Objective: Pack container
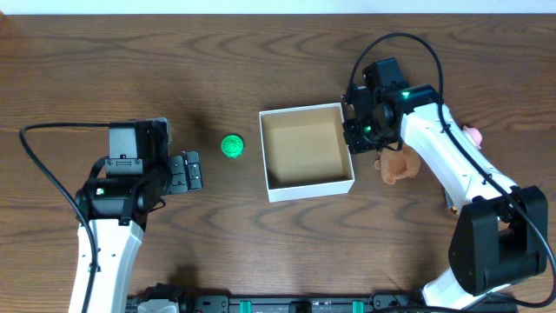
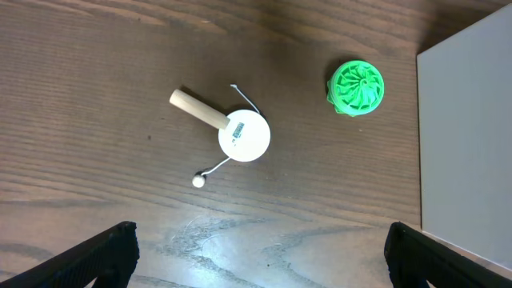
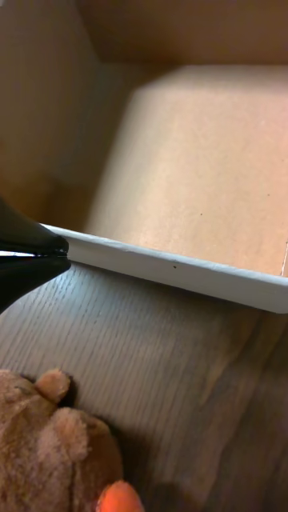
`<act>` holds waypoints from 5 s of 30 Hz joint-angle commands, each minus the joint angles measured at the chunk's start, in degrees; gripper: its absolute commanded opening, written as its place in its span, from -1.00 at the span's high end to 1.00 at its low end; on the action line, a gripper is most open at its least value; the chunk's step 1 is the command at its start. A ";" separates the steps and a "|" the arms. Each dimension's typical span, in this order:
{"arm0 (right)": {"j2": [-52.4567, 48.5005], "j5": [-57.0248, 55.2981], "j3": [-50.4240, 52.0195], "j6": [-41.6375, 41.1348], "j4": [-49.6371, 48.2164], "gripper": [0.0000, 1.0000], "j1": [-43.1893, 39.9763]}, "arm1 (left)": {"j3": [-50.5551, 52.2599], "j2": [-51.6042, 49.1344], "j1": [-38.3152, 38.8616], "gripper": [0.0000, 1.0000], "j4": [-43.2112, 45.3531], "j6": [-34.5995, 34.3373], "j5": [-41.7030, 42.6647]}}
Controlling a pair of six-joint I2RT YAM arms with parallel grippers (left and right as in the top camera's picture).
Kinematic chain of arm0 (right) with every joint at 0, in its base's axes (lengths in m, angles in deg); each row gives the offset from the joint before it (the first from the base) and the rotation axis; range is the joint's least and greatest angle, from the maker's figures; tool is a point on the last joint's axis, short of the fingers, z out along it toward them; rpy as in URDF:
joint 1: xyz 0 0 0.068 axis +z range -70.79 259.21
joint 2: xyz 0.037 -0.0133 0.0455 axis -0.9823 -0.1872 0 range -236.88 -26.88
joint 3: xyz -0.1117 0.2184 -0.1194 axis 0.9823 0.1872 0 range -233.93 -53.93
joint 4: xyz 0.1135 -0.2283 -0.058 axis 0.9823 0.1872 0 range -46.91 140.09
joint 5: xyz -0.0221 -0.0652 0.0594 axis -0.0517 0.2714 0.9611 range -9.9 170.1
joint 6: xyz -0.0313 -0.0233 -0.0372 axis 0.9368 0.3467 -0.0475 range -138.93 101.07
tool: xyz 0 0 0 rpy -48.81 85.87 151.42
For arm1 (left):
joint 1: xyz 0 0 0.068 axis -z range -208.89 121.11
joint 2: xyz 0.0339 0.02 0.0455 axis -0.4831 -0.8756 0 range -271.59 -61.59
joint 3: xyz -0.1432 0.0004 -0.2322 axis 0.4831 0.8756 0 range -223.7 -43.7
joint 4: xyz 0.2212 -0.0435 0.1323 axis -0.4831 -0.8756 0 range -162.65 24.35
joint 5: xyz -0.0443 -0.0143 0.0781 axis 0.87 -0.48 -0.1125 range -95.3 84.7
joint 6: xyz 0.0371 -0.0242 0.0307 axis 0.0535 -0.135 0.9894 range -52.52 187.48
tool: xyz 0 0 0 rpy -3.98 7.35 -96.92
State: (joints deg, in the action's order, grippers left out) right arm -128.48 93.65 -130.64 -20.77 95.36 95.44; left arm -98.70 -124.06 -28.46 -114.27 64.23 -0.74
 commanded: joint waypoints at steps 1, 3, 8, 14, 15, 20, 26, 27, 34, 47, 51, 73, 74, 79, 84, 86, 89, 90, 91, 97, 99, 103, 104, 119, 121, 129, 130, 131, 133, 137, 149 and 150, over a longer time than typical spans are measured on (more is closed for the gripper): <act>0.17 2.71 0.13 1.33 -0.20 0.90 0.35 | -0.74 0.00 -0.24 -0.96 0.02 -0.72 0.42; 0.17 4.00 0.13 1.77 -0.22 0.90 0.35 | -0.74 0.00 -0.24 -0.96 0.02 -0.72 0.42; 0.17 4.37 0.13 1.75 -0.20 0.90 0.35 | -0.74 0.00 -0.24 -0.96 0.02 -0.72 0.42; 0.17 5.35 0.13 2.80 -0.11 0.88 0.46 | -0.74 0.00 -0.24 -0.96 0.02 -0.72 0.42; 0.17 5.38 0.13 2.80 0.00 0.88 0.46 | -0.74 0.00 -0.24 -0.96 0.02 -0.72 0.42; 0.17 5.42 0.13 1.40 1.11 0.88 0.46 | -0.74 0.00 -0.24 -0.96 -0.02 -0.72 0.42; 0.17 8.68 0.13 1.03 4.52 0.87 1.46 | -0.74 0.00 -0.24 -0.96 0.00 -0.72 0.42; 0.17 9.05 0.13 1.05 4.92 0.87 1.70 | -0.74 0.00 -0.24 -0.96 0.00 -0.72 0.42; 0.17 9.44 0.13 1.03 6.08 0.80 3.04 | -0.74 0.00 -0.24 -0.96 0.00 -0.72 0.42; 0.35 -8.59 -1.55 -4.26 2.60 0.80 -0.46 | -0.74 0.00 -0.24 -0.96 0.00 -0.72 0.42; 1.18 -10.97 -5.01 -4.96 4.15 0.37 -4.55 | -0.74 -0.02 -0.24 -0.96 0.04 -0.72 0.42; 1.90 -12.46 5.53 -0.83 6.43 -0.98 -12.35 | -0.74 -0.02 -0.24 -0.96 0.46 -0.72 0.42; 1.84 -12.46 6.60 -0.85 5.55 -0.99 -12.17 | -0.74 -0.02 -0.24 -0.96 0.46 -0.72 0.42; 1.84 -12.46 11.89 -1.14 -1.62 -0.91 -12.13 | -0.74 -0.02 -0.24 -0.96 0.46 -0.72 0.44; 1.84 -12.48 13.27 -1.16 -6.03 -0.01 -12.11 | -0.74 0.00 -0.24 -0.96 0.46 -0.72 0.44; 1.86 -12.46 13.22 -1.18 -6.97 0.59 -12.07 | -0.74 -0.02 -0.24 -0.96 0.44 -0.72 0.42; 1.86 -12.46 13.14 -1.95 -7.41 0.79 -11.87 | -0.74 -0.02 -0.24 -0.96 0.46 -0.72 0.44; 1.95 -12.44 12.96 -1.95 -7.37 0.84 -11.72 | -0.74 0.00 -0.24 -0.96 0.44 -0.72 0.44; 2.01 -12.46 12.68 -1.95 -7.26 0.91 -11.47 | -0.74 -0.02 -0.24 -0.96 0.46 -0.72 0.42; 6.19 -12.44 8.79 -1.95 -4.92 0.92 -7.06 | -0.74 0.00 -0.24 -0.96 0.48 -0.72 0.42; 8.33 -12.46 7.17 -2.03 -4.83 0.93 -4.04 | -0.74 -0.02 -0.24 -0.96 0.46 -0.72 0.42; 12.17 -12.55 4.48 -6.56 -6.12 0.93 2.45 | -0.72 -0.02 -0.24 -0.96 0.46 -0.72 0.42; 12.96 -12.55 4.31 -8.55 -6.86 0.92 3.91 | -0.74 -0.02 -0.24 -0.96 0.46 -0.72 0.42; 8.98 -13.75 4.39 -19.67 -10.91 0.92 17.20 | -0.72 -0.02 -0.24 -0.96 0.48 -0.74 0.44; 7.89 -13.77 4.39 -20.72 -10.71 0.92 18.08 | -0.72 -0.02 -0.24 -0.96 0.46 -0.72 0.44; 6.34 -13.79 4.39 -24.33 -10.51 0.87 18.99 | -0.72 -0.02 -0.24 -0.96 0.48 -0.72 0.42; 6.34 -13.94 4.39 -24.33 -10.51 0.86 18.97 | -0.72 -0.02 -0.24 -0.96 0.48 -0.72 0.42; 6.34 -14.25 4.39 -24.28 -10.49 0.83 18.99 | -0.72 -0.02 -0.24 -0.96 0.48 -0.72 0.42; 6.34 -14.19 4.39 -24.24 -10.43 0.44 18.99 | -0.72 -0.02 -0.24 -0.96 0.48 -0.72 0.42; 6.34 -14.21 4.39 -23.78 -10.64 -0.25 19.04 | -0.72 -0.02 -0.24 -0.96 0.48 -0.72 0.42; 7.26 -14.53 3.65 -21.86 -13.07 -0.33 18.49 | -0.72 -0.02 -0.24 -0.96 0.48 -0.72 0.42; 7.61 -14.75 3.23 -21.24 -13.07 -0.33 18.23 | -0.72 -0.02 -0.24 -0.96 0.48 -0.72 0.42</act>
State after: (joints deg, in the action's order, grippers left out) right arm -121.03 79.02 -125.88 -43.50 82.51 113.95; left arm -98.70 -124.06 -28.46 -113.75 64.23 -0.74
